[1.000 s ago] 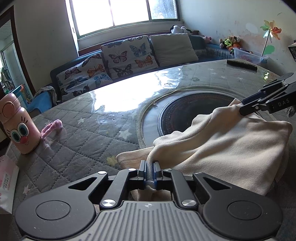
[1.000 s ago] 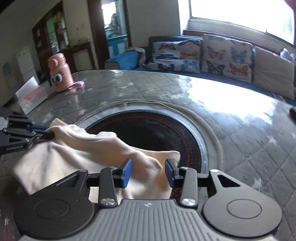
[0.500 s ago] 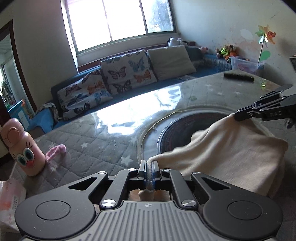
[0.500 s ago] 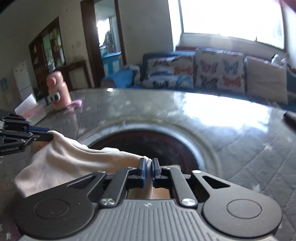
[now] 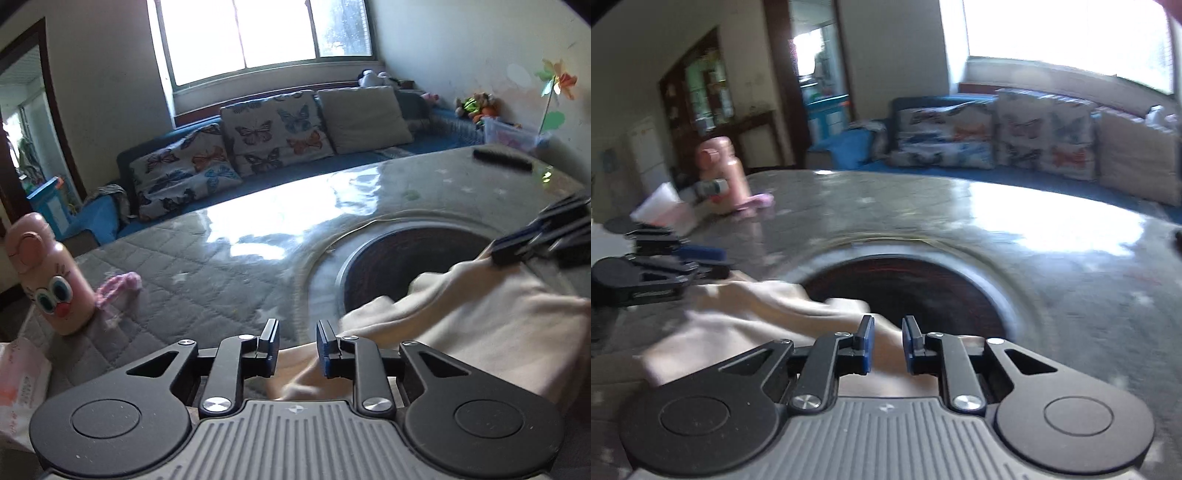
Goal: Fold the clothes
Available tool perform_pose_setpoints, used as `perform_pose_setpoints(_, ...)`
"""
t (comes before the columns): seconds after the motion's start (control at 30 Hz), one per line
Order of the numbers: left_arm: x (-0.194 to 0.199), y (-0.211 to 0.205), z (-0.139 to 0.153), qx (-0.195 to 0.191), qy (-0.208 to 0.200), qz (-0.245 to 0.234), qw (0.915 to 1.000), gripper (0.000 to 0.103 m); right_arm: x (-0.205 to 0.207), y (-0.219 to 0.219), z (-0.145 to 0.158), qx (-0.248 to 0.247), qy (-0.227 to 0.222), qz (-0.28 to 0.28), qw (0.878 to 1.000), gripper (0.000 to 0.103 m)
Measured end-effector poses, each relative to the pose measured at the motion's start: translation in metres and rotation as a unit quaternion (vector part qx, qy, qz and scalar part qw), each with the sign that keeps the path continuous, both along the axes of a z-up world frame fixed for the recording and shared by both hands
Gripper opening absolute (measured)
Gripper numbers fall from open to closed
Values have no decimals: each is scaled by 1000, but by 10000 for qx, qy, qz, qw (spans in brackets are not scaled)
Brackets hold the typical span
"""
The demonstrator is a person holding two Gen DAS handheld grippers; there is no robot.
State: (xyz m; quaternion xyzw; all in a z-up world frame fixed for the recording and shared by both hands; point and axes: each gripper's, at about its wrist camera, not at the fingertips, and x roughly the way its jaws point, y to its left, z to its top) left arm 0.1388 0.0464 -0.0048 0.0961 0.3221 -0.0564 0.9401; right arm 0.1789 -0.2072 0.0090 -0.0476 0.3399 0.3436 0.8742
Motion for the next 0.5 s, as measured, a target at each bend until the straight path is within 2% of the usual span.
perform_pose_setpoints(0.1, -1, -10, 1, -121, 86, -280, 9995, 15, 5, 23, -5, -51, 99, 256, 9996, 16)
perform_pose_setpoints(0.23, 5, -25, -8, -96, 261, -573, 9980, 14, 14, 44, -14, -91, 221, 336, 9991, 16)
perform_pose_setpoints(0.5, 26, -25, -25, -139, 428, -434, 9980, 15, 15, 53, -29, -222, 163, 267, 9993, 16)
